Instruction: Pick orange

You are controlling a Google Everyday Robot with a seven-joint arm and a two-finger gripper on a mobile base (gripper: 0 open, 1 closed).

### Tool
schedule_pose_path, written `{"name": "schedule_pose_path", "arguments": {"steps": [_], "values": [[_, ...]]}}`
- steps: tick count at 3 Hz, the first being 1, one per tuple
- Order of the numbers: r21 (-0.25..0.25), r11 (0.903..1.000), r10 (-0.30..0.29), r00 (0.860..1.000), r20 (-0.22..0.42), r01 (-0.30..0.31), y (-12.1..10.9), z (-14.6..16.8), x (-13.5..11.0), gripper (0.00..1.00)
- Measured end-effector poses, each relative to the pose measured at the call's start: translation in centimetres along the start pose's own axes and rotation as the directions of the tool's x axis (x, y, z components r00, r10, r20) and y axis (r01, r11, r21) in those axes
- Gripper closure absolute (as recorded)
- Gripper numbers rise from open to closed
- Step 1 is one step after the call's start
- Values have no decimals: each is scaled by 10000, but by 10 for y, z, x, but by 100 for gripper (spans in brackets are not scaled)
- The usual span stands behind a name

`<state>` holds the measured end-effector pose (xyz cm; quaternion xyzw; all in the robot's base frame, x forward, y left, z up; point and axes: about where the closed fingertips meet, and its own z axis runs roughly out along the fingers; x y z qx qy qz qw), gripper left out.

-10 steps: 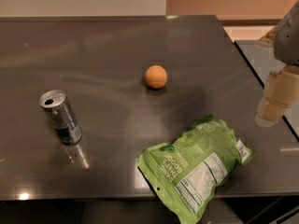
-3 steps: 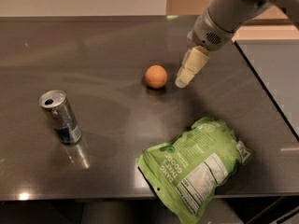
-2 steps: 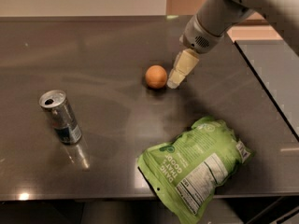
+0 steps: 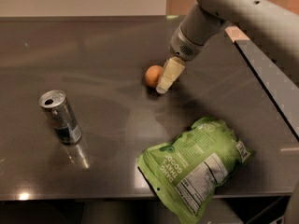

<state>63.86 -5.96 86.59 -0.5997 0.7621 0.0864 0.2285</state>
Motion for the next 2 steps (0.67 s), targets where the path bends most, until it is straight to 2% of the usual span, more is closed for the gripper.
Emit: {"name": "schedule_pose_path", "arguments": {"steps": [2], "values": [[-188, 9997, -130, 9999, -6, 130, 5, 13, -6, 41]]}}
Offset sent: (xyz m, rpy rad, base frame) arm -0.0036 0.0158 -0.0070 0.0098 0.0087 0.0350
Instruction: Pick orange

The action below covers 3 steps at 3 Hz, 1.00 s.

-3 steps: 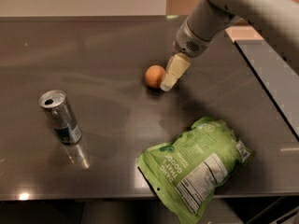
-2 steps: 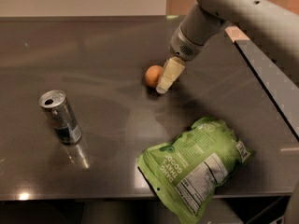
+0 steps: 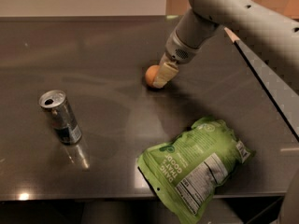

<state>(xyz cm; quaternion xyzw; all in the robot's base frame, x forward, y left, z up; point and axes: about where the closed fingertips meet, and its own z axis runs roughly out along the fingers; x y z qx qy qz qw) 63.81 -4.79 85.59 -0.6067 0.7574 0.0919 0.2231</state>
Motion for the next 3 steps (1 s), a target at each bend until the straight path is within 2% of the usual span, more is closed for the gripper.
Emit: {"name": "schedule_pose_path", "arguments": {"steps": [2, 3], "values": [[-166, 9985, -519, 9980, 354, 525, 17, -18, -10, 87], [-164, 9949, -987, 9934, 590, 998, 33, -47, -12, 100]]}}
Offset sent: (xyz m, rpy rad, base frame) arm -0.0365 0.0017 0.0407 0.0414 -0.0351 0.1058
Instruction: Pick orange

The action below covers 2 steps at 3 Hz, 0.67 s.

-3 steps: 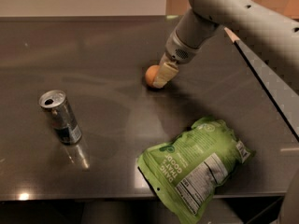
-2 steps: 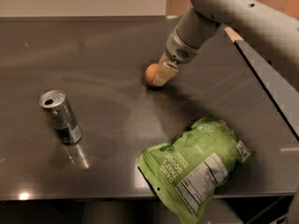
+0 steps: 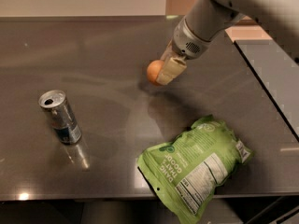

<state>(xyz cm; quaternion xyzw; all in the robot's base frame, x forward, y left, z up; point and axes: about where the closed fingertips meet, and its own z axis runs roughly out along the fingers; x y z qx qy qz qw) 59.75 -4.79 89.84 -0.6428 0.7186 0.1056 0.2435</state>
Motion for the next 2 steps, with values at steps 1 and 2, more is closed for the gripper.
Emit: {"name": "schedule_pose_path", "arguments": {"steps": [1, 2], "values": [[36, 9989, -472, 9986, 224, 472, 14, -30, -8, 100], [48, 9916, -1296, 9906, 442, 1295, 29, -57, -20, 100]]}}
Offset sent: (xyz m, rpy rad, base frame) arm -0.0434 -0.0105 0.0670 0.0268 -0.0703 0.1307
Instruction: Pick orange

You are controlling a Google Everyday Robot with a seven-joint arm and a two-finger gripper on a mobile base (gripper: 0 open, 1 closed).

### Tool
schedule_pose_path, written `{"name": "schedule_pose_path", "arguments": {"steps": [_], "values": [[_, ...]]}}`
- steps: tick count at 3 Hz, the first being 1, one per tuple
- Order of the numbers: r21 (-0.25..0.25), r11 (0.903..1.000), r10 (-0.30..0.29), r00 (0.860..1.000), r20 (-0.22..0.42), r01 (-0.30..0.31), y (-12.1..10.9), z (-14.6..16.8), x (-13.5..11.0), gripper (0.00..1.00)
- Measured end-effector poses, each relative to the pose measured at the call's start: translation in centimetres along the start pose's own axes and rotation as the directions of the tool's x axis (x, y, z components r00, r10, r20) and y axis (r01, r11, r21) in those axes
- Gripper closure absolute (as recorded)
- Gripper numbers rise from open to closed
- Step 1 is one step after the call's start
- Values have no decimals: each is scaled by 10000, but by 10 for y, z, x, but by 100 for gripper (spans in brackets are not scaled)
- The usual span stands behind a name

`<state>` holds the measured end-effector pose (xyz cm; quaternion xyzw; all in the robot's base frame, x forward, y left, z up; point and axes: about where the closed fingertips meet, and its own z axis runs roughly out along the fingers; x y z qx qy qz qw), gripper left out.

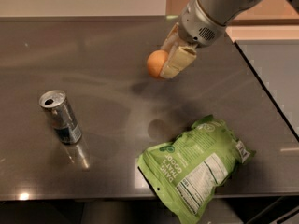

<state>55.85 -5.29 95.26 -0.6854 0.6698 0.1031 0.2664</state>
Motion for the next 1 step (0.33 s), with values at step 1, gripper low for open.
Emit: {"name": "schedule_pose_path", "arguments": {"steps": [1], "values": [[0, 10000, -1, 10000, 0, 1, 0, 0, 0, 100]]}}
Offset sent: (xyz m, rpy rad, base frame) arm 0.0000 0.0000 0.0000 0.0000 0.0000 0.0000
